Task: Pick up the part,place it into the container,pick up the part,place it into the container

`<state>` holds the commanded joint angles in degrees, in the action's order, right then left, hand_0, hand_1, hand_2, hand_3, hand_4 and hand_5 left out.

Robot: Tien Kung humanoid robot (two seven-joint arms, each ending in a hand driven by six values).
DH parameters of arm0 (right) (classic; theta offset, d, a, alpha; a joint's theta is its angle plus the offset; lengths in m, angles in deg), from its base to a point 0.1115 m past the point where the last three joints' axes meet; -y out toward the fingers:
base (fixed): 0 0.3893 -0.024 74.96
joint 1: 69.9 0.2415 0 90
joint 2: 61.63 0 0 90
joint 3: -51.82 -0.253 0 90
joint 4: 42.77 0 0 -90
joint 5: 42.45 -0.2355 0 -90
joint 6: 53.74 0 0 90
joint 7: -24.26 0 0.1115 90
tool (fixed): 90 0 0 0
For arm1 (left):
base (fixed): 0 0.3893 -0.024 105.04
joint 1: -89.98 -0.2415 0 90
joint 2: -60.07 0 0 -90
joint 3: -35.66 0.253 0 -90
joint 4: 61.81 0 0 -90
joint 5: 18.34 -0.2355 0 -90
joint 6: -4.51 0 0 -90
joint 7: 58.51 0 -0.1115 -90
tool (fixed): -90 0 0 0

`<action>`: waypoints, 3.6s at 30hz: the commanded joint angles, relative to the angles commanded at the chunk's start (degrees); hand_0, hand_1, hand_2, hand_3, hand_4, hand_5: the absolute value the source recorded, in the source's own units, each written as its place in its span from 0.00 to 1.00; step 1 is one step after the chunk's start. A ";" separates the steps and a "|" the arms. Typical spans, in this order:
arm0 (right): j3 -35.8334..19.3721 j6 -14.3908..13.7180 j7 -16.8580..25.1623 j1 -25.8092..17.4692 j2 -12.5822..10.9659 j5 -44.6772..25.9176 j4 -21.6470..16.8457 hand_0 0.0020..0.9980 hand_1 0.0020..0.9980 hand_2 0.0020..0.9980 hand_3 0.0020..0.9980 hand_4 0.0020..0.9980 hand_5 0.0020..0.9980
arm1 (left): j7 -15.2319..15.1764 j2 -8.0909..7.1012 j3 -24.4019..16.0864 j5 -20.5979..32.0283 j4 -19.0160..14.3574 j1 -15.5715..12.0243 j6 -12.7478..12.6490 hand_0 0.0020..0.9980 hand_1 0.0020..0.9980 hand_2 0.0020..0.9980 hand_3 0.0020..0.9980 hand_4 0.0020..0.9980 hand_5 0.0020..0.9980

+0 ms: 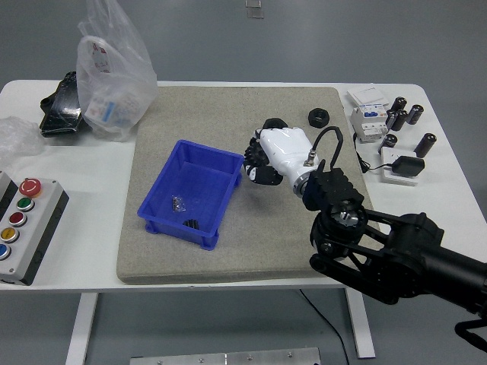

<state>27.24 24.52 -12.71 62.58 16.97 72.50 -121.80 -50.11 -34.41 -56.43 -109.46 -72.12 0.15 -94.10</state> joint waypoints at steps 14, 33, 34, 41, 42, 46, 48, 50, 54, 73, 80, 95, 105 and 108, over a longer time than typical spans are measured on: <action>6.48 -2.47 4.82 4.90 3.60 -4.47 -0.43 0.41 0.63 0.63 0.67 0.40 0.07 | 0.45 -0.01 -0.03 -0.48 0.00 0.14 0.03 0.63 0.51 0.49 0.61 0.70 0.26; 8.82 5.85 2.92 6.03 4.09 -2.61 -0.66 0.37 0.68 0.71 0.73 0.61 0.16 | 0.44 -0.02 0.13 -0.60 0.00 0.34 0.15 0.63 0.51 0.50 0.61 0.70 0.26; 8.81 5.98 2.91 6.02 4.08 -2.67 -0.67 0.37 0.68 0.71 0.73 0.61 0.16 | 0.44 -0.02 0.13 -0.60 0.00 0.34 0.15 0.63 0.51 0.50 0.61 0.70 0.26; 8.52 6.63 3.03 5.97 4.01 -2.19 -0.88 0.37 0.68 0.73 0.74 0.68 0.16 | 0.43 -0.04 0.16 -0.69 0.00 0.36 0.15 0.63 0.51 0.49 0.61 0.69 0.26; 8.48 6.65 3.04 5.95 4.00 -2.07 -0.91 0.37 0.68 0.73 0.74 0.68 0.16 | 0.43 -0.03 0.13 -0.72 0.00 0.36 0.15 0.63 0.51 0.49 0.61 0.69 0.26; 8.30 6.83 2.89 5.90 3.97 -1.48 -1.04 0.37 0.68 0.77 0.83 0.79 0.26 | 0.46 -0.02 0.09 -0.81 0.00 0.33 0.16 0.63 0.51 0.49 0.61 0.68 0.26; 8.22 6.92 2.76 5.85 3.94 -1.35 -1.07 0.37 0.68 0.77 0.83 0.79 0.26 | 0.47 -0.02 0.07 -0.83 0.00 0.32 0.16 0.63 0.51 0.49 0.61 0.68 0.26; 8.14 6.91 2.69 5.79 3.91 -1.34 -1.07 0.37 0.68 0.78 0.85 0.82 0.27 | 0.47 -0.02 0.08 -0.83 0.00 0.31 0.17 0.63 0.51 0.49 0.61 0.69 0.27; 7.48 5.81 2.67 5.16 3.79 -1.55 -0.87 0.37 0.68 0.78 0.85 0.82 0.27 | 0.50 0.00 -0.02 -0.91 0.00 0.24 0.16 0.63 0.51 0.49 0.61 0.69 0.27; -19.43 -15.85 15.77 -13.85 -3.11 -12.25 -2.39 0.38 0.64 0.71 0.72 0.74 0.29 | 0.10 0.42 -0.74 -1.20 0.00 -0.18 0.07 0.63 0.51 0.50 0.61 0.67 0.27; -30.48 -17.36 31.24 -24.90 -2.74 -27.72 -0.06 0.67 0.69 0.73 0.72 0.77 0.46 | -0.26 0.60 -0.74 -0.91 0.00 -0.49 -0.03 0.63 0.51 0.50 0.61 0.67 0.26; -34.38 -9.86 60.37 -36.74 -4.91 -61.76 3.82 0.74 0.71 0.72 0.69 0.79 0.52 | -1.03 0.01 -0.17 -0.84 0.00 0.16 0.14 0.63 0.51 0.50 0.61 0.67 0.26; -36.68 -9.58 65.06 -37.48 -4.26 -77.54 3.24 0.74 0.71 0.71 0.67 0.79 0.53 | -1.26 0.06 -0.27 -0.90 0.00 -0.22 0.11 0.63 0.52 0.50 0.61 0.68 0.27; -37.39 -9.58 65.39 -37.71 -3.97 -79.26 2.74 0.74 0.71 0.71 0.67 0.79 0.53 | -1.45 0.17 -0.10 -0.79 0.00 -0.21 0.08 0.63 0.52 0.50 0.61 0.68 0.27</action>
<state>-10.15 14.94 52.67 24.86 13.00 -6.76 -119.06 -51.56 -34.24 -56.53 -110.25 -72.12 -0.06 -94.03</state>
